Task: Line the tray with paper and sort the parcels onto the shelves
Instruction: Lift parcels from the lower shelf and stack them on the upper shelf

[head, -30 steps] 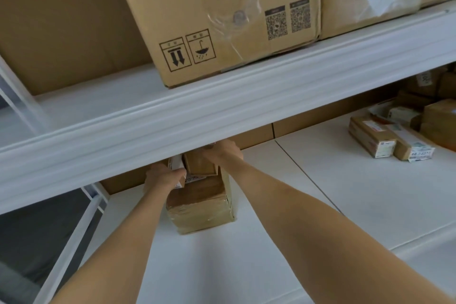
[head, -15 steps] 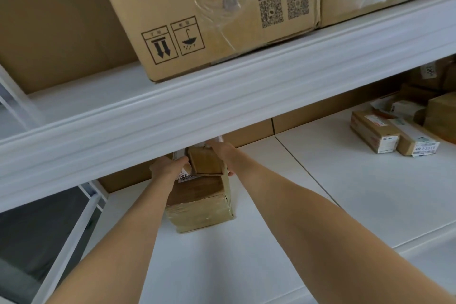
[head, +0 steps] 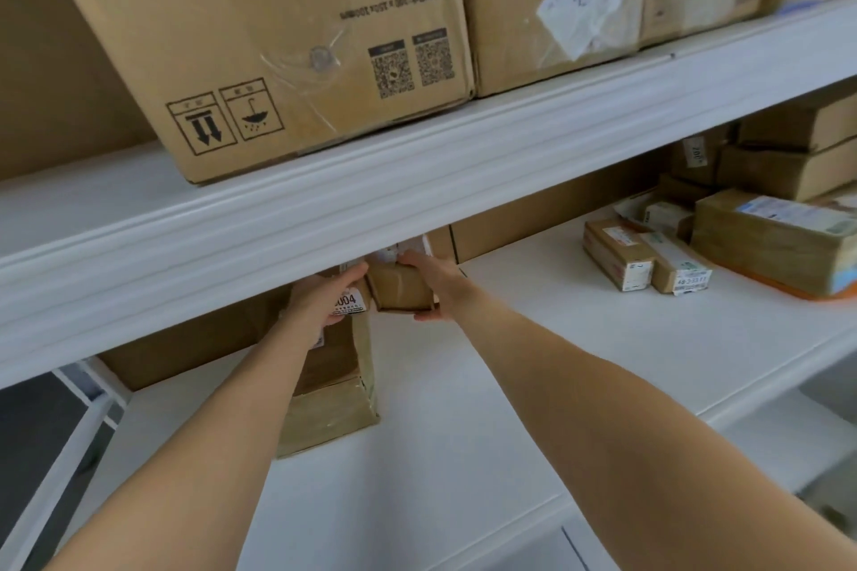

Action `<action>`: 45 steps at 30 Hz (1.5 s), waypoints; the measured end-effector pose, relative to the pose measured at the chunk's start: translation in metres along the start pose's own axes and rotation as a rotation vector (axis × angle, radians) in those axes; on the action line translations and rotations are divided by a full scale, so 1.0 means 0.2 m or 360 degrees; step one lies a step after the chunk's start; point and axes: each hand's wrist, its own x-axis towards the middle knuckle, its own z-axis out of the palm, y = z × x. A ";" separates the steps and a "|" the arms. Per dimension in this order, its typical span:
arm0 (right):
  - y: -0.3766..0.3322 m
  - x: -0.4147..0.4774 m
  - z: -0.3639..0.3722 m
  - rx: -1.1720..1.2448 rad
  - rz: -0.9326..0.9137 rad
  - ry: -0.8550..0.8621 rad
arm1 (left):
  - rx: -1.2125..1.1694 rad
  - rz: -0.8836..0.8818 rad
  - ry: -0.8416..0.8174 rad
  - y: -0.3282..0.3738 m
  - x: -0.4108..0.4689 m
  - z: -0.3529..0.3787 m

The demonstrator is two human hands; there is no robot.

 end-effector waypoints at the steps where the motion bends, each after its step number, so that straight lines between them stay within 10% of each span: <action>1: -0.01 -0.03 -0.07 0.0029 -0.0005 0.0024 | -0.0044 0.0010 -0.0036 0.02 -0.02 0.05; 21: -0.08 -0.89 -1.38 0.0111 -0.0009 0.0430 | 0.0151 0.0145 -0.0971 0.37 -0.93 0.87; 45: -0.66 -1.64 -1.74 0.0457 -0.0764 0.0619 | -0.0007 0.0901 -0.0847 1.19 -1.65 0.97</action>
